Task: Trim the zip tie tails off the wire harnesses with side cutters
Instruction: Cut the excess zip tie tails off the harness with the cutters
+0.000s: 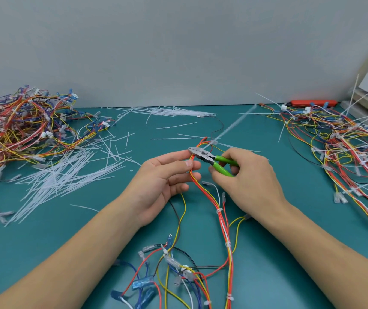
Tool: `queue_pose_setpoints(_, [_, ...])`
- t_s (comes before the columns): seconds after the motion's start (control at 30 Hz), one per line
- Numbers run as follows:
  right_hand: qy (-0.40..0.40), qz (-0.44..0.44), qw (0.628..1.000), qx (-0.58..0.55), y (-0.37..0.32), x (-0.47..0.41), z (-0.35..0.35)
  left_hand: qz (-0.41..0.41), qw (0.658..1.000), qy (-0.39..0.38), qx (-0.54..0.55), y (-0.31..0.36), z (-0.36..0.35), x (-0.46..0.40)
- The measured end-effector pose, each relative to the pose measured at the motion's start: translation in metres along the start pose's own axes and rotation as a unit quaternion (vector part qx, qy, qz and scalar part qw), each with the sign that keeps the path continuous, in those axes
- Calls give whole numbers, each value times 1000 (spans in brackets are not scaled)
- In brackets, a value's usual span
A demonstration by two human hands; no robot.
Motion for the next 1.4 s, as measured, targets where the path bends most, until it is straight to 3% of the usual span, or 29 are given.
queue_pose_setpoints(1.4, [-14, 8, 1000, 0, 2, 0, -2, 1, 1000, -14, 2, -1, 2, -1])
Point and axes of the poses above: each hand's wrist, its own x-axis away from the middle knuckle, its own z-axis out of the back of the hand, y = z × x, the point moved 3 cm from there along -x, towards the middle knuckle, and after that the axes turned 8 degrees about -x, right-handed, at the moved point
